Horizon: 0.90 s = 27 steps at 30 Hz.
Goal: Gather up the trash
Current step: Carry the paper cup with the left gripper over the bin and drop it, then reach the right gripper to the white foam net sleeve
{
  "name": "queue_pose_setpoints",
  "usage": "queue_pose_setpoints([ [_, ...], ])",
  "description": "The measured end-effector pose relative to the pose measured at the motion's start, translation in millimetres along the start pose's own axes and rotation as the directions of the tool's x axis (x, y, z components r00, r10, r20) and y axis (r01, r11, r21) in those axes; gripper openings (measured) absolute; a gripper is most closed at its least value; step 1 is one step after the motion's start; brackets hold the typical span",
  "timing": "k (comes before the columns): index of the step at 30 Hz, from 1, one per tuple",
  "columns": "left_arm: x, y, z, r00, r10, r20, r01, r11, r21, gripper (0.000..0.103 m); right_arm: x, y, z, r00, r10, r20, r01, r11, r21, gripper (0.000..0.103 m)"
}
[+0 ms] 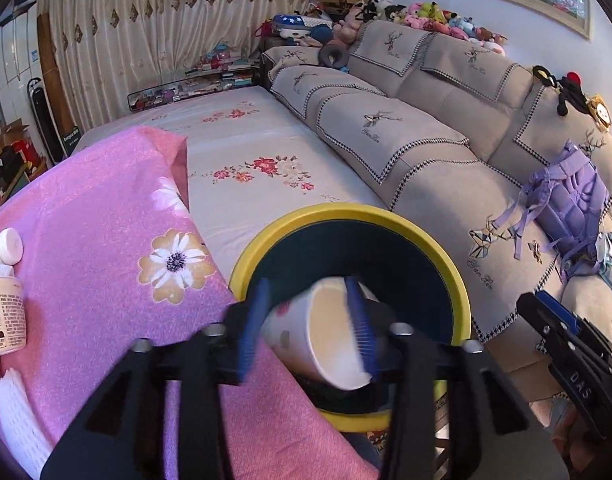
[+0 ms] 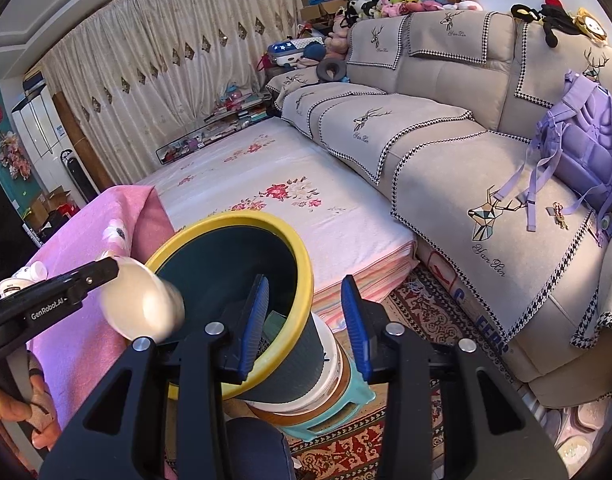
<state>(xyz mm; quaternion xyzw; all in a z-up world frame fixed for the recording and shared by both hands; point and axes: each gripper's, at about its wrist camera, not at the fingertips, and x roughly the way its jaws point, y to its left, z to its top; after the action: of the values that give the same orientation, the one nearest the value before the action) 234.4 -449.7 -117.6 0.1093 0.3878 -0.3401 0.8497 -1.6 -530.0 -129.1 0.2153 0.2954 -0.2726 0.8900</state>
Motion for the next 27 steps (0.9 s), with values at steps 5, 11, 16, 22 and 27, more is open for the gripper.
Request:
queue_pose_setpoints([
  [5,-45.6,18.0,-1.6,0.996,-0.028,0.089,0.035,0.997,-0.068,0.053,-5.0,8.6,-0.6,1.000,0.002,0.002,-0.002,1.000,-0.015,0.036],
  [11,-135.4,59.0,-31.2,0.971,0.027,0.239,0.001,0.993,-0.119,0.071,-4.9,29.9,-4.6,1.000,0.026,-0.009,-0.027,0.998,-0.050,0.036],
  [16,-190.7,105.6,-65.1,0.951,0.123,0.283,-0.068,0.978,-0.196,0.079,-6.5,60.0,-11.9,0.997,0.069,-0.027,-0.072,0.992,-0.103,0.036],
  [22,-237.7,160.9,-114.5,0.921,0.285,0.265,-0.209,0.937,-0.281,0.079,-11.9,112.4,-25.7,0.989,0.137,-0.058,-0.146,0.969,-0.199,0.038],
  [27,-262.9,200.6,-150.2,0.892,0.381,0.243,-0.287,0.893,-0.348,0.079,-23.8,178.1,-45.9,0.961,0.252,-0.117,-0.276,0.909,-0.313,0.041],
])
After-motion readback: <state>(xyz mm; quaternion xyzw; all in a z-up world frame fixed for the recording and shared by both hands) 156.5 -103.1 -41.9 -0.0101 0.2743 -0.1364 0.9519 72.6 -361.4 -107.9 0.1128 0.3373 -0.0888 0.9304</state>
